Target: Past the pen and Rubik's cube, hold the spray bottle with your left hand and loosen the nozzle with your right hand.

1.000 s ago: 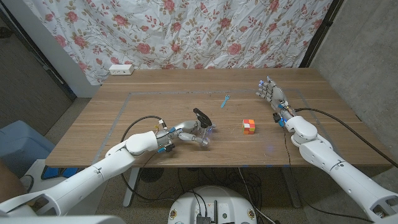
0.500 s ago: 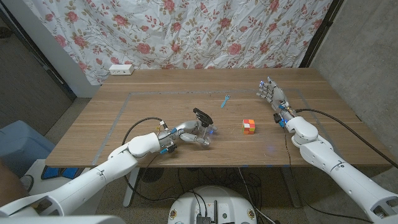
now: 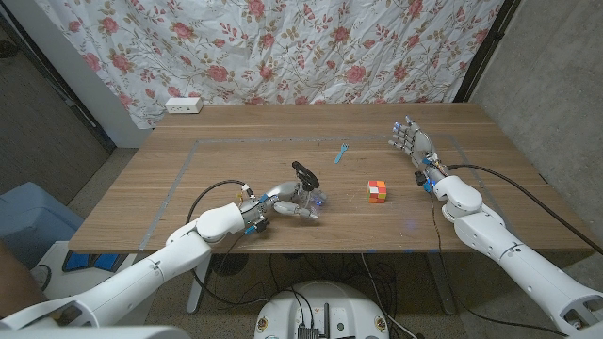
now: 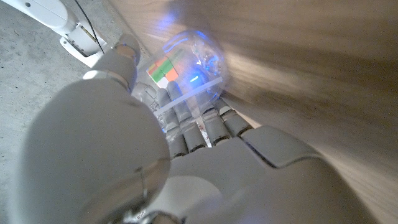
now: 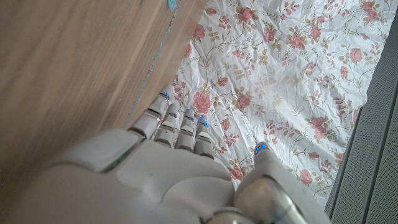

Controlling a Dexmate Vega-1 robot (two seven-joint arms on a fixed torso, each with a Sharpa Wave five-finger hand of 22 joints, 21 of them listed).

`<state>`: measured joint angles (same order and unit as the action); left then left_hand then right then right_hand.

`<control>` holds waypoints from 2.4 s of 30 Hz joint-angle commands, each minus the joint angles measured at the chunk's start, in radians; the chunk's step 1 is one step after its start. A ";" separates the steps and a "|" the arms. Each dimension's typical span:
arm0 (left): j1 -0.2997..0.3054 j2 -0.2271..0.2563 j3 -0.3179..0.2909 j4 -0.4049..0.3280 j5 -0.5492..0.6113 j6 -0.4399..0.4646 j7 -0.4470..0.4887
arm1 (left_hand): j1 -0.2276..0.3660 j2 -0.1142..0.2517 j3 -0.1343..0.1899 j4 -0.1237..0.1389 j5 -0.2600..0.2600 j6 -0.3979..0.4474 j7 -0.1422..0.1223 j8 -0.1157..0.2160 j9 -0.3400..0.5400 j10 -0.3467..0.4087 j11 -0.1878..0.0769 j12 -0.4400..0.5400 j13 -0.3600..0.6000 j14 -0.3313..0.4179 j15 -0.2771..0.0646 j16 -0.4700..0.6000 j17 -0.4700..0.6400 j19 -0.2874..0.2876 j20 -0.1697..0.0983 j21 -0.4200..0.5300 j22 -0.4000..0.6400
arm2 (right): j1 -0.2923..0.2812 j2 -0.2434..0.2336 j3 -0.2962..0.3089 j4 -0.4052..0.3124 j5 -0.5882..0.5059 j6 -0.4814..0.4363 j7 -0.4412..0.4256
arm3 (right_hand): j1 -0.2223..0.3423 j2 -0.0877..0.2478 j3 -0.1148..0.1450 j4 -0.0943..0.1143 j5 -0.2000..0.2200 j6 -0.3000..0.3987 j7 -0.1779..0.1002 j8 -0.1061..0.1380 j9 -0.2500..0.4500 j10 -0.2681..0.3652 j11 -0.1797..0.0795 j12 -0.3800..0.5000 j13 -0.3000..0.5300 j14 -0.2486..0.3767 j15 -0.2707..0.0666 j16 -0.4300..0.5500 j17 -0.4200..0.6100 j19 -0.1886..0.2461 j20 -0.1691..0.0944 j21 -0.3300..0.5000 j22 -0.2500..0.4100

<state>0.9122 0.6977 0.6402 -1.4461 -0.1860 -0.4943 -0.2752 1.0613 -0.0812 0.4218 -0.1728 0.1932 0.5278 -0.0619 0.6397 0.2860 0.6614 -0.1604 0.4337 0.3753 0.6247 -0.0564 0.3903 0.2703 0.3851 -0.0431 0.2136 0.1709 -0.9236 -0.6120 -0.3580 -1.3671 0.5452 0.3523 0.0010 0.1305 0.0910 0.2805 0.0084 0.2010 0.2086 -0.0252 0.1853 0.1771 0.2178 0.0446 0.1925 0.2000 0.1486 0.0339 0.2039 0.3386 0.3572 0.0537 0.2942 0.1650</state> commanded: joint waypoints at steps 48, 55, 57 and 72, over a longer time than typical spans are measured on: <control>-0.017 0.041 -0.076 -0.137 -0.072 0.169 0.058 | 0.028 0.086 -0.043 0.018 0.030 0.006 -0.004 0.057 0.010 0.019 -0.010 0.012 0.070 -0.013 -0.164 0.000 0.026 0.069 -0.071 0.010 0.008 | 0.065 -0.005 -0.012 -0.061 0.029 -0.073 0.048 | -0.011 -0.001 0.007 -0.015 0.001 0.001 -0.003 0.005 0.003 -0.001 0.000 0.005 0.000 0.002 0.014 0.005 -0.011 0.015 0.002 -0.024 0.005; -0.048 0.024 -0.073 -0.129 -0.077 0.190 0.056 | 0.017 0.085 -0.045 0.019 0.032 0.001 0.003 0.059 0.007 0.005 -0.004 0.003 0.074 -0.027 -0.157 -0.017 0.015 0.068 -0.066 0.008 0.009 | 0.078 -0.016 -0.014 -0.082 0.026 -0.094 0.051 | -0.010 -0.001 0.008 -0.018 0.001 0.000 -0.002 0.004 0.003 -0.001 0.000 0.006 -0.001 0.000 0.016 0.006 -0.012 0.014 0.002 -0.029 0.005; -0.059 0.017 -0.071 -0.123 -0.074 0.193 0.059 | 0.012 0.085 -0.045 0.020 0.032 -0.002 0.001 0.058 0.006 0.004 -0.007 0.002 0.075 -0.028 -0.154 -0.020 0.012 0.065 -0.064 0.007 0.009 | 0.081 -0.020 -0.015 -0.089 0.024 -0.102 0.051 | -0.009 -0.001 0.008 -0.019 0.001 -0.001 -0.003 0.004 0.003 -0.002 -0.001 0.005 -0.001 0.000 0.015 0.006 -0.012 0.015 0.003 -0.030 0.005; -0.165 -0.040 -0.043 -0.027 -0.086 0.186 0.002 | -0.004 0.078 -0.054 0.018 0.034 -0.025 -0.001 0.053 -0.002 -0.024 -0.006 -0.019 0.074 -0.059 -0.146 -0.045 -0.002 0.058 -0.060 0.003 0.009 | 0.133 -0.011 -0.036 -0.062 -0.008 -0.102 0.065 | 0.003 -0.001 0.014 -0.033 0.001 0.001 -0.003 0.004 0.003 -0.002 0.000 0.006 -0.001 -0.001 0.016 0.006 -0.017 0.017 0.004 -0.038 0.005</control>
<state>0.8146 0.6943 0.5799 -1.5305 -0.2674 -0.3119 -0.2434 1.0791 -0.0599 0.3719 -0.1572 0.2234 0.5068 -0.0642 0.6930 0.2830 0.6388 -0.1658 0.4211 0.4478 0.5750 -0.0537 0.3474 0.2691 0.4433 -0.0450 0.2180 0.1745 -0.8300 -0.6247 -0.3776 -1.4401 0.5653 0.2562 0.0569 0.1281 0.0885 0.2900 -0.0183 0.2010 0.2086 -0.0252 0.1853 0.1771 0.2178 0.0446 0.1925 0.2002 0.1483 0.0413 0.2038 0.3200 0.3695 0.0519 0.2586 0.1649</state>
